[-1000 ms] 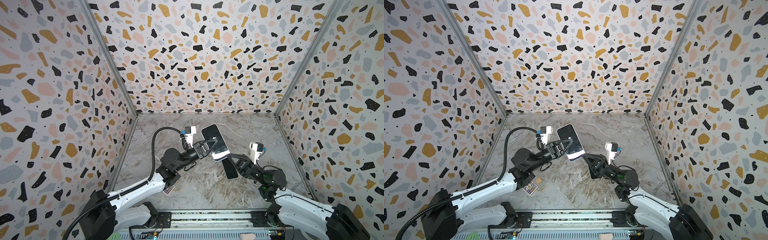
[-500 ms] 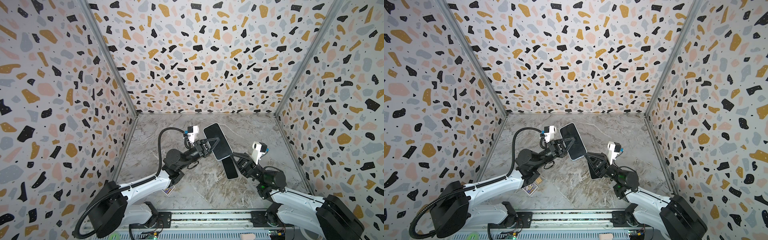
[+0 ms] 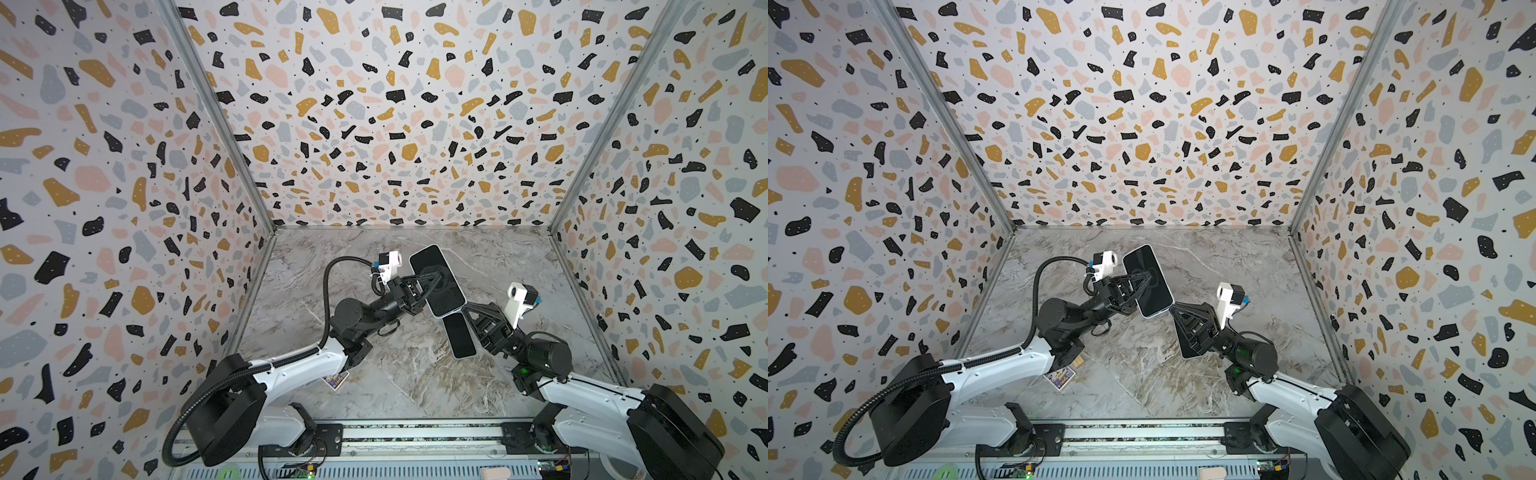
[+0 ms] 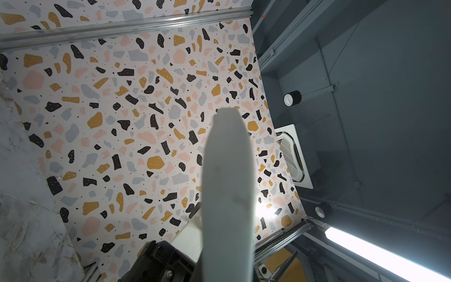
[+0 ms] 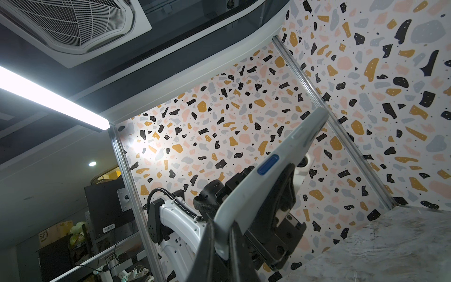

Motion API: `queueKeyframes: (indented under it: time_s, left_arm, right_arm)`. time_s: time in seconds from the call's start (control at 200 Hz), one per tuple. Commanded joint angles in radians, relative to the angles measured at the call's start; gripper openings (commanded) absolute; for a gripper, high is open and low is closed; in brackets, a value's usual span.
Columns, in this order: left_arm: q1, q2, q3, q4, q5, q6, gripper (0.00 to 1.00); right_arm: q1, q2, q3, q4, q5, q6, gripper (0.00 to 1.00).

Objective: Take the phone out of the phone case
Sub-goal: Remove the phone case from the phone.

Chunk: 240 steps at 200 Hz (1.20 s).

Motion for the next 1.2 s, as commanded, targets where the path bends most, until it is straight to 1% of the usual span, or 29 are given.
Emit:
queueKeyframes:
  time_s: [0.0, 0.301, 0.576, 0.722, 0.927, 1.127, 1.198]
  left_arm:
    - [-0.024, -0.036, 0.105, 0.229, -0.016, -0.08, 0.0]
    - [-0.028, -0.024, 0.129, 0.265, -0.01, -0.11, 0.0]
    - [-0.028, -0.015, 0.158, 0.308, -0.002, -0.123, 0.0]
    - [-0.027, -0.014, 0.167, 0.322, 0.001, -0.128, 0.0]
    - [-0.028, -0.013, 0.175, 0.368, 0.009, -0.128, 0.0]
    - [-0.027, -0.009, 0.181, 0.431, 0.02, -0.136, 0.0]
    - [-0.028, -0.001, 0.187, 0.455, 0.025, -0.146, 0.0]
  right_arm:
    - [-0.011, 0.041, -0.003, -0.022, -0.073, -0.053, 0.01]
    - [-0.039, 0.064, -0.004, -0.069, -0.052, -0.06, 0.01]
    - [-0.09, 0.084, -0.029, -0.03, -0.042, 0.006, 0.01]
    - [-0.107, 0.072, -0.037, -0.064, -0.035, 0.012, 0.01]
    - [-0.131, 0.066, -0.057, -0.011, -0.038, 0.067, 0.02]
    - [-0.149, 0.05, -0.058, -0.006, -0.056, 0.102, 0.02]
    - [-0.149, 0.058, -0.055, 0.042, -0.076, 0.116, 0.03]
